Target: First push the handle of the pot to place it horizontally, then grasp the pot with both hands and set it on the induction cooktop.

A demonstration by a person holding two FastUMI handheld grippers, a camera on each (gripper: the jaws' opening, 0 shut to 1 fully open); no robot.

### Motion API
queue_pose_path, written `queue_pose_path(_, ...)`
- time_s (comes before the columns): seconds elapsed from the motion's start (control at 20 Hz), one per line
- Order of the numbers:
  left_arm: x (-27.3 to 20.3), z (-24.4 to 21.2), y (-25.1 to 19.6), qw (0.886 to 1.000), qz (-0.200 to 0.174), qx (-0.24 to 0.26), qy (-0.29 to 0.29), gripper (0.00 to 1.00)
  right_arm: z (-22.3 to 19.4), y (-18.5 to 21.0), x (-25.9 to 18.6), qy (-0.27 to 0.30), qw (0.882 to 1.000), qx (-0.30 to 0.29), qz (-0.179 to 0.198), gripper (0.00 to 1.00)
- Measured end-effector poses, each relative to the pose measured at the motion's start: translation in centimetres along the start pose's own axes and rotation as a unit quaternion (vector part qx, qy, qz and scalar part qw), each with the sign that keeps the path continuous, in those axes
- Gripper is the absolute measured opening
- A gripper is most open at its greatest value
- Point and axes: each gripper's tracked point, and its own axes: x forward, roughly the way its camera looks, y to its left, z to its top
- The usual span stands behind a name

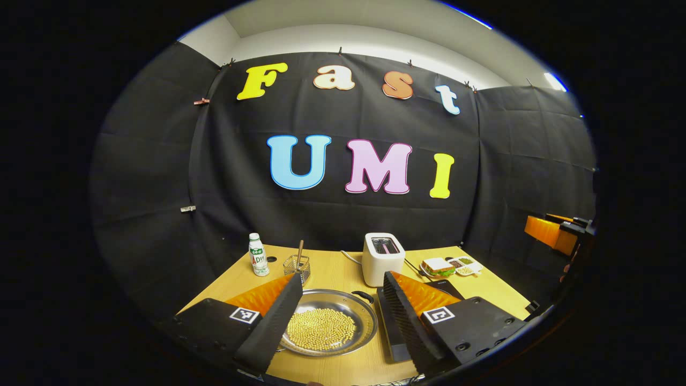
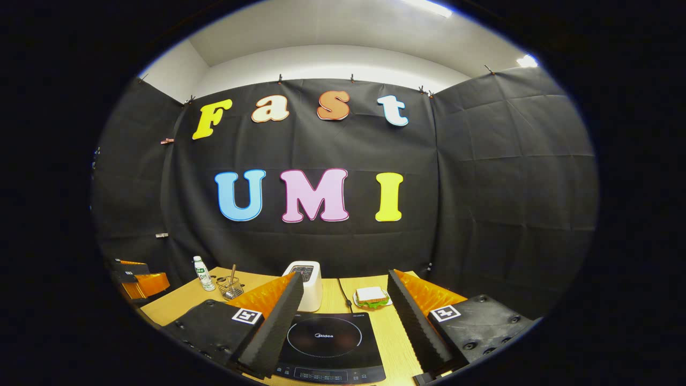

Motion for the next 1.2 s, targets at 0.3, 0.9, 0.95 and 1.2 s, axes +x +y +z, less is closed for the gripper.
queue_pose_path(0.3,0.0,-1.8,0.3,1.0,-0.01,-0.007,0.028,0.95,-0.4,0.4,-0.4,-0.003,1.0,-0.011,0.003,0.98)
queue_pose_path(0.9,-0.2,-6.9,2.4,0.993,-0.041,-0.009,0.108,0.62,-2.3,1.7,-0.5,0.022,1.0,-0.014,0.015,0.98)
queue_pose_path(0.95,-0.3,-7.3,2.5,0.992,-0.047,-0.012,0.113,0.57,-2.4,1.9,-0.5,0.024,0.999,-0.015,0.016,0.98)
queue_pose_path(1.2,-1.6,-11.2,3.1,0.98,-0.091,-0.013,0.177,0.29,-4.2,3.0,-0.6,0.043,0.999,-0.011,0.027,0.98)
